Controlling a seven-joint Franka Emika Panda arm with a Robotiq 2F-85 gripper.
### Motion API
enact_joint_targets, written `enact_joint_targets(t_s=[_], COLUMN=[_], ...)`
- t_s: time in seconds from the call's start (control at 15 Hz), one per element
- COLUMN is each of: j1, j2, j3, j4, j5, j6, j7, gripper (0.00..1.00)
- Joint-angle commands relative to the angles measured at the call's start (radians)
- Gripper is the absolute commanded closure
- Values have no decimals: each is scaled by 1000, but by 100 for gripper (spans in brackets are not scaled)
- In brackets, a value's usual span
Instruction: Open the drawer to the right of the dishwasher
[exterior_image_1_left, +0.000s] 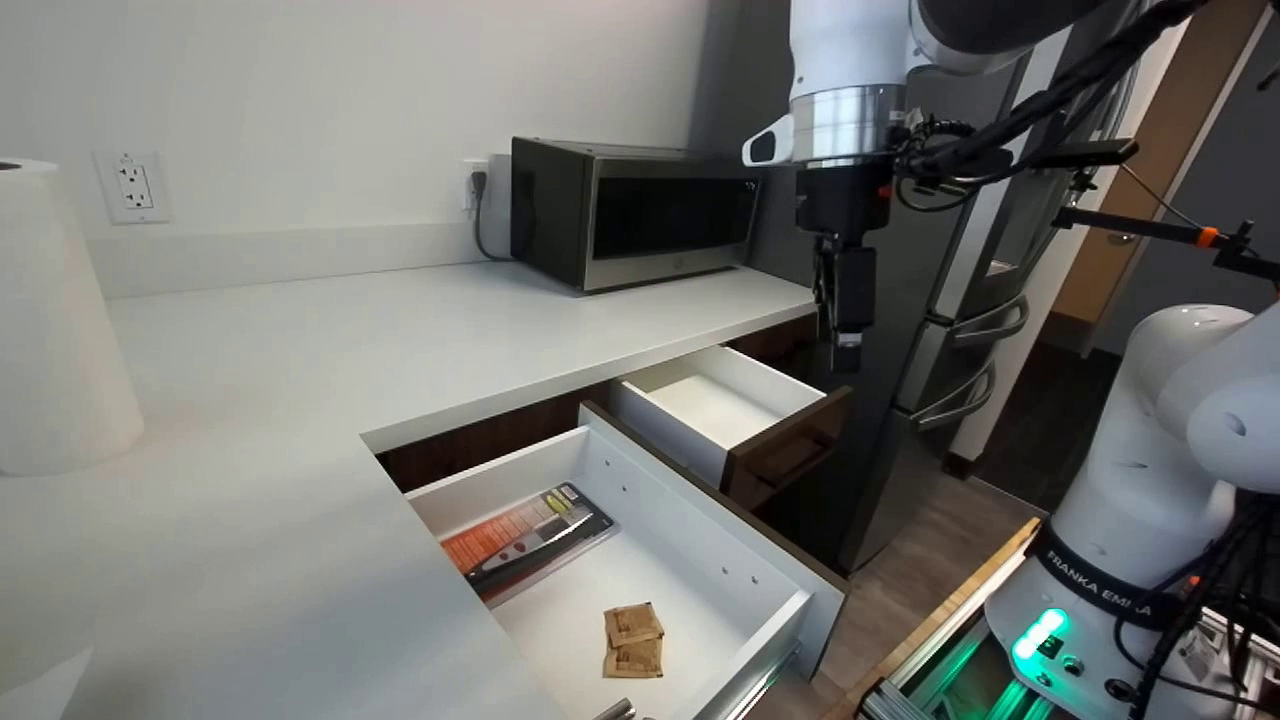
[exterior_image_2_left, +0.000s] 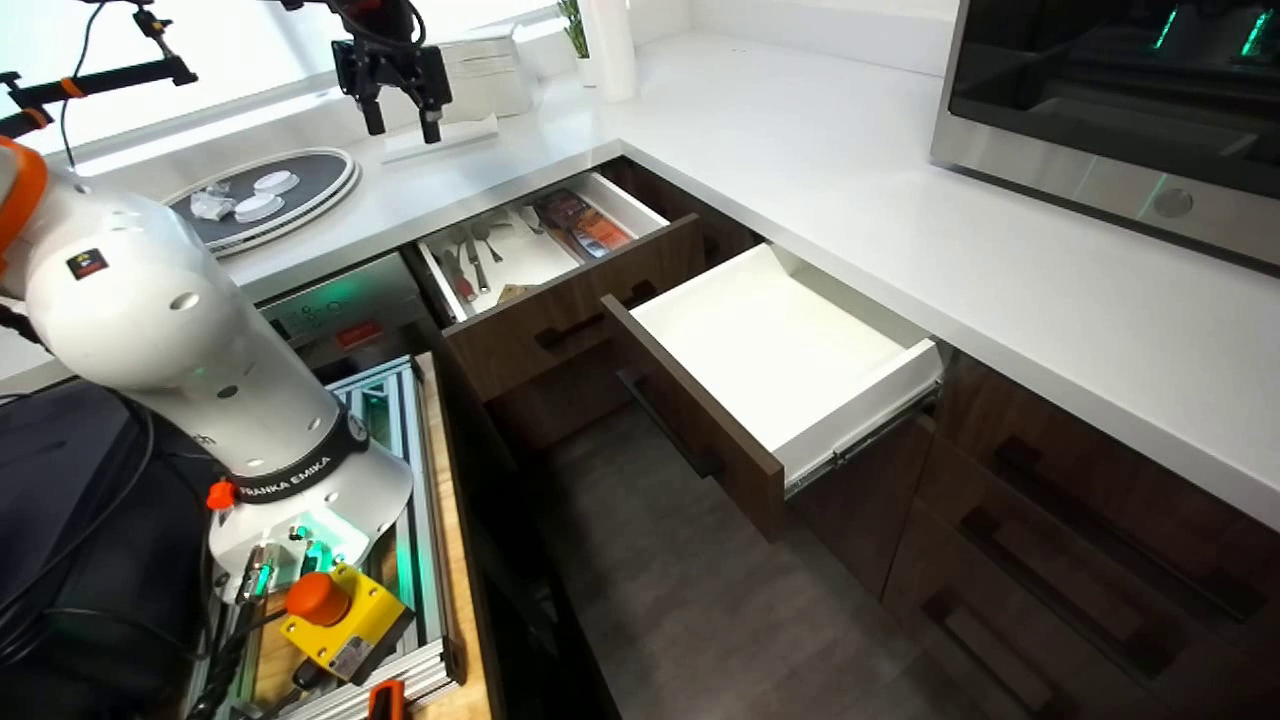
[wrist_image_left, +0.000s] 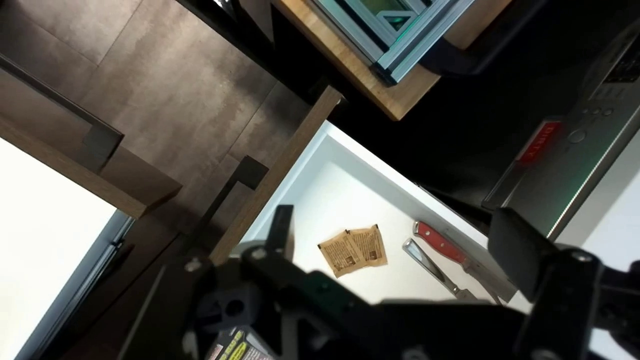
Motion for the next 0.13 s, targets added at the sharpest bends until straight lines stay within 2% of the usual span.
enact_joint_targets(t_s=[0.0, 0.07], j1=[13, 13], j2=[5, 6], j3=[-12, -13], j4=[0, -1], j5=[-6, -6], j6=[-1, -1], j7=[6, 6], gripper=[0, 0])
